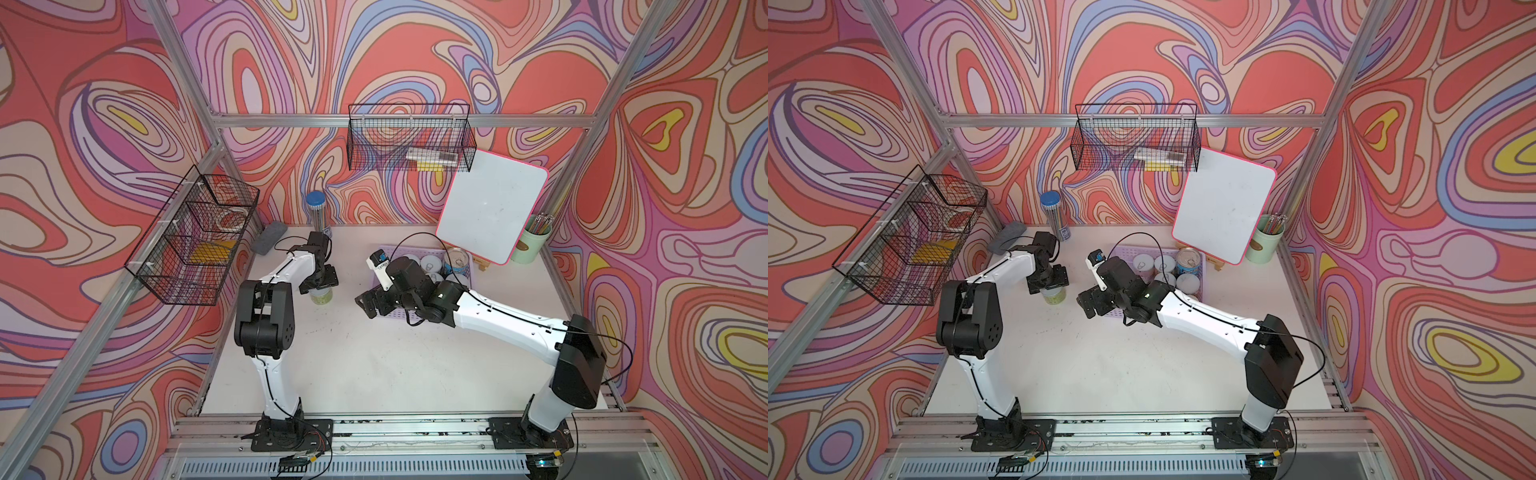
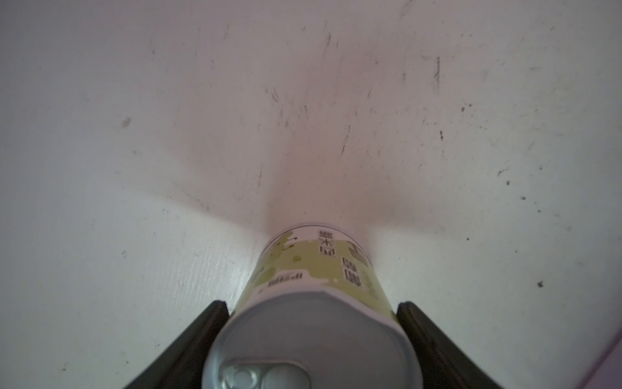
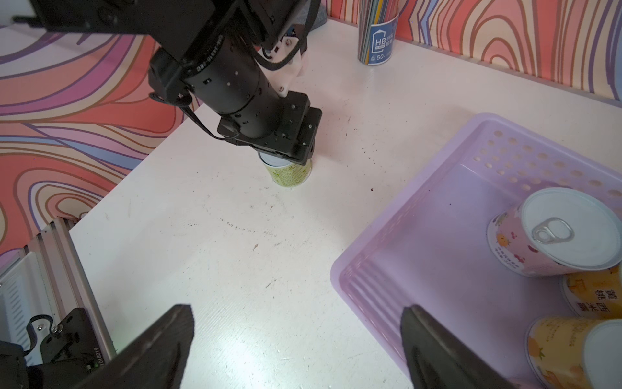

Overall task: Put the canned food in the basket
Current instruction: Pick up the canned food from the center of the board, then place the canned food in the basket.

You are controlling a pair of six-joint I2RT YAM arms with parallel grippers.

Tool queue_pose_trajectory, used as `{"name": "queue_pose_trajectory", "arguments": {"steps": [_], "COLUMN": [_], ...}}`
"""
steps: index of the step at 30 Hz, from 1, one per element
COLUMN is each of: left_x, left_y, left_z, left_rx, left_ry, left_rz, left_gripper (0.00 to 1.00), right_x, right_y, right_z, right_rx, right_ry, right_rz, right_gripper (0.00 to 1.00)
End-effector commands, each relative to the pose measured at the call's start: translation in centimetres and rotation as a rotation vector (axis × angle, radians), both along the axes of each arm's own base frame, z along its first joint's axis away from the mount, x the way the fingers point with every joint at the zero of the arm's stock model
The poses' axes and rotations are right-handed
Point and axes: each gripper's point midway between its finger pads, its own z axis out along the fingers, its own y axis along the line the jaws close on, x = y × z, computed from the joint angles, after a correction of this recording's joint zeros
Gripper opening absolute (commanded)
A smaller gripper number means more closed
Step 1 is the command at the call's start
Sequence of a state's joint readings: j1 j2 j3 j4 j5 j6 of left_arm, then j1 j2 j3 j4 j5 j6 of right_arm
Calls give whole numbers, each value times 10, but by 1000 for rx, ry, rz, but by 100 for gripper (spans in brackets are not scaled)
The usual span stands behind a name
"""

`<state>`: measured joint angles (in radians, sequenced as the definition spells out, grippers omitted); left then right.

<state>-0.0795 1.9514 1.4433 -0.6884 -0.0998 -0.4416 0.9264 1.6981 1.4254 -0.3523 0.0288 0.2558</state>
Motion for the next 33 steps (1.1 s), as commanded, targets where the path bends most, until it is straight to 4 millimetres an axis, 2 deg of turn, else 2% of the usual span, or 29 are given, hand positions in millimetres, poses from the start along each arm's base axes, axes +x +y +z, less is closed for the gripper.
{"name": "queue_pose_trajectory", "arguments": {"steps": [1, 8, 18, 26, 33], "left_x": [-10, -21, -36, -44, -48], "left_y": [4, -4, -28, -62, -93], "left_z": [6, 20, 55, 80, 93], "left_rx": [4, -40, -45, -34, -59], "left_ry": [23, 0, -47, -81, -107], "left_rz": [6, -4, -88, -242, -346], "left_gripper": [77, 77, 75, 73, 69], "right_x": [-1, 0, 2, -4, -3], "right_y": [4, 1, -5, -2, -8], "right_z": [6, 9, 21, 28, 28], "right_rx": [16, 2, -20, -31, -54], "right_ry": [-5, -21, -71, -106, -128], "right_rz": [6, 3, 6, 76, 111], "right_gripper": [97, 97, 98, 98, 98]}}
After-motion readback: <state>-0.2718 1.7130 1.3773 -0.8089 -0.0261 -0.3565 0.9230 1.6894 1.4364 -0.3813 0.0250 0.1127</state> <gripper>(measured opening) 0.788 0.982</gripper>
